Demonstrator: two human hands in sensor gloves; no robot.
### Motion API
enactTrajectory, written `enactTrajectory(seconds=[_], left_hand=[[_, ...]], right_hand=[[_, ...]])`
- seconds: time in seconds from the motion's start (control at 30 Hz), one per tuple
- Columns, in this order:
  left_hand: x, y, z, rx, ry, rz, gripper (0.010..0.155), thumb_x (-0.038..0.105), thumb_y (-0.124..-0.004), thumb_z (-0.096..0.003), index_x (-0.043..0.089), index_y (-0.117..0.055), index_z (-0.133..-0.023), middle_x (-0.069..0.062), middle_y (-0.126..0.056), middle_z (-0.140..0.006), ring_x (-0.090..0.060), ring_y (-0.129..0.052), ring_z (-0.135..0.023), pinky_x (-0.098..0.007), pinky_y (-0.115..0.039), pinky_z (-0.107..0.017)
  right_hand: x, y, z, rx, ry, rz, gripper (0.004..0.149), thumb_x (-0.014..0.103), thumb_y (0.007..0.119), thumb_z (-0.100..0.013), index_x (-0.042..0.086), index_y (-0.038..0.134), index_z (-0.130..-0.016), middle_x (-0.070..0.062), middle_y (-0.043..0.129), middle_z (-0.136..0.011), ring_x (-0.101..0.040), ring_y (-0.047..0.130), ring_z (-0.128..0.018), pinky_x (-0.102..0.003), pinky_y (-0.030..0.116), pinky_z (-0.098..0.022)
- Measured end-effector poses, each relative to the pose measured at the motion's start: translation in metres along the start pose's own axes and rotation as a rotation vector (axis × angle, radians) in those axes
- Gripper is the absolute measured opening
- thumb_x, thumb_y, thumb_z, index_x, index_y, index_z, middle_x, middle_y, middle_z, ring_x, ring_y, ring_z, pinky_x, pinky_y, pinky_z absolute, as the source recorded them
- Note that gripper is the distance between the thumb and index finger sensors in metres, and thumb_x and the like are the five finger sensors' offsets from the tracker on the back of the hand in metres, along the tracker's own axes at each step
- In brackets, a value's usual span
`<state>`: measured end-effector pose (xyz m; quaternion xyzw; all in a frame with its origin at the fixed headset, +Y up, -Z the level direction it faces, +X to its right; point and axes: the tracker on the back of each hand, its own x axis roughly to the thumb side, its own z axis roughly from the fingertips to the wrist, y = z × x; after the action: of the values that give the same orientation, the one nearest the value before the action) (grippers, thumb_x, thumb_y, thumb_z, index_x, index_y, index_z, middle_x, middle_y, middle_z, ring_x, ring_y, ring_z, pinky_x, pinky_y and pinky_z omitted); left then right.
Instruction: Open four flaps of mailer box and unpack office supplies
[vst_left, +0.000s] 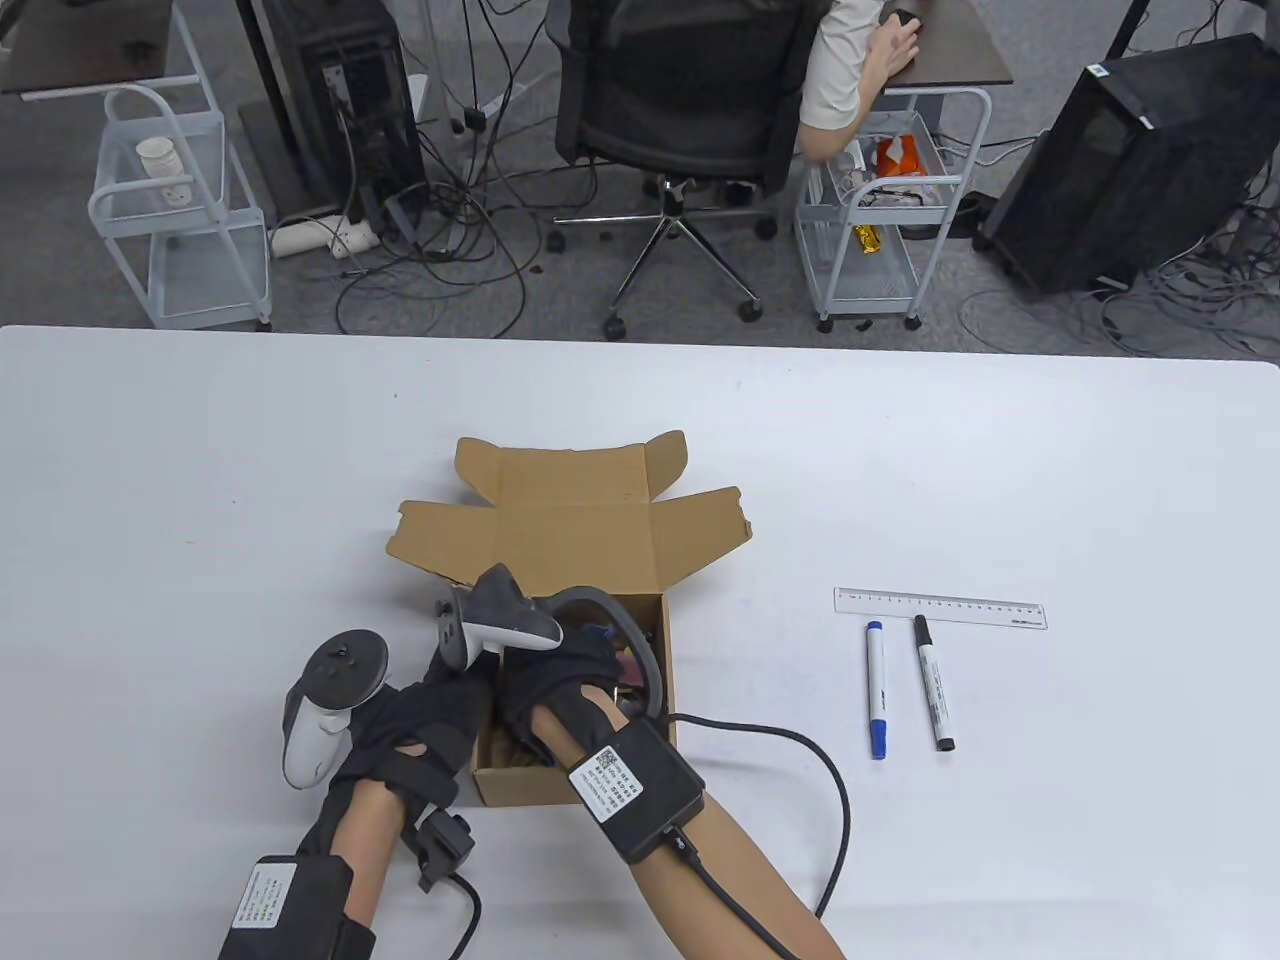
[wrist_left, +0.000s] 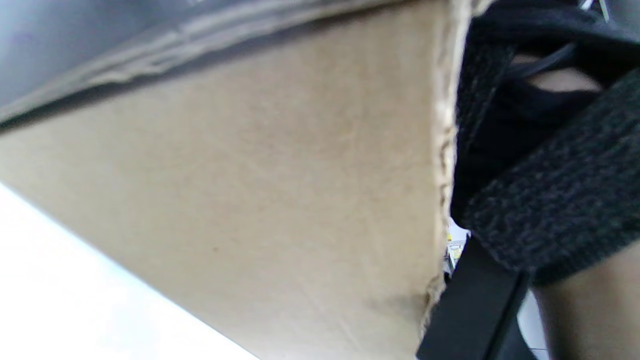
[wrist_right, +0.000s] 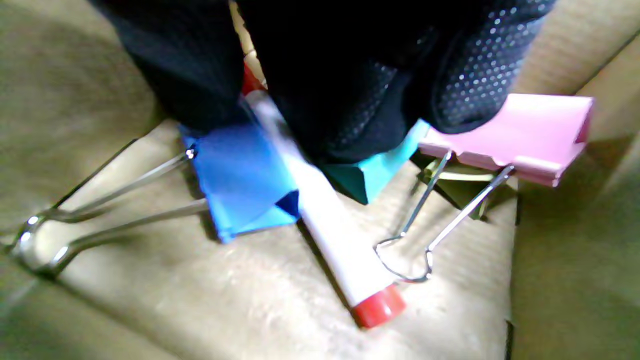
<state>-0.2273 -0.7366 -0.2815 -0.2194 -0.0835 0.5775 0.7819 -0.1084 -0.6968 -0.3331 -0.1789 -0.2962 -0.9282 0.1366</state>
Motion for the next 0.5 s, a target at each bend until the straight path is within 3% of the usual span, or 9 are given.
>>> enactTrajectory(seconds=[0.1, 0.13, 0.2, 0.5], left_hand=[[0.000, 0.000, 0.000, 0.003, 0.001, -0.005, 0.080, 0.052, -0.048, -0.0639, 0.011, -0.001, -0.114, -0.028, -0.006, -0.124, -0.056, -0.019, -0.115, -0.067, -0.033, -0.079], [0.000, 0.000, 0.000, 0.004, 0.002, -0.006, 0.080, 0.052, -0.048, -0.0639, 0.010, -0.001, -0.114, -0.029, -0.006, -0.124, -0.056, -0.019, -0.115, -0.067, -0.033, -0.079], [0.000, 0.000, 0.000, 0.005, 0.002, -0.009, 0.080, 0.052, -0.048, -0.0638, 0.010, -0.001, -0.114, -0.029, -0.006, -0.124, -0.056, -0.019, -0.115, -0.067, -0.034, -0.079], [0.000, 0.001, -0.001, 0.008, 0.004, -0.024, 0.080, 0.050, -0.048, -0.0642, 0.009, -0.001, -0.114, -0.029, -0.006, -0.124, -0.056, -0.019, -0.115, -0.067, -0.033, -0.079]], right_hand=[[0.001, 0.002, -0.002, 0.033, -0.006, -0.004, 0.063, 0.045, 0.083, -0.057, 0.012, 0.067, -0.107, -0.001, 0.084, -0.097, -0.027, 0.093, -0.077, -0.059, 0.078, -0.068], [0.000, 0.003, -0.003, 0.045, -0.006, -0.012, 0.063, 0.045, 0.083, -0.057, 0.011, 0.066, -0.108, -0.012, 0.083, -0.096, -0.027, 0.091, -0.078, -0.061, 0.076, -0.068], [0.001, 0.005, -0.006, 0.078, -0.021, -0.025, 0.066, 0.043, 0.082, -0.057, 0.007, 0.062, -0.108, -0.013, 0.079, -0.095, -0.030, 0.087, -0.078, -0.064, 0.072, -0.068], [0.001, 0.006, -0.011, 0.120, -0.024, -0.030, 0.063, 0.043, 0.077, -0.058, 0.004, 0.060, -0.105, -0.014, 0.076, -0.091, -0.033, 0.083, -0.075, -0.069, 0.066, -0.066]])
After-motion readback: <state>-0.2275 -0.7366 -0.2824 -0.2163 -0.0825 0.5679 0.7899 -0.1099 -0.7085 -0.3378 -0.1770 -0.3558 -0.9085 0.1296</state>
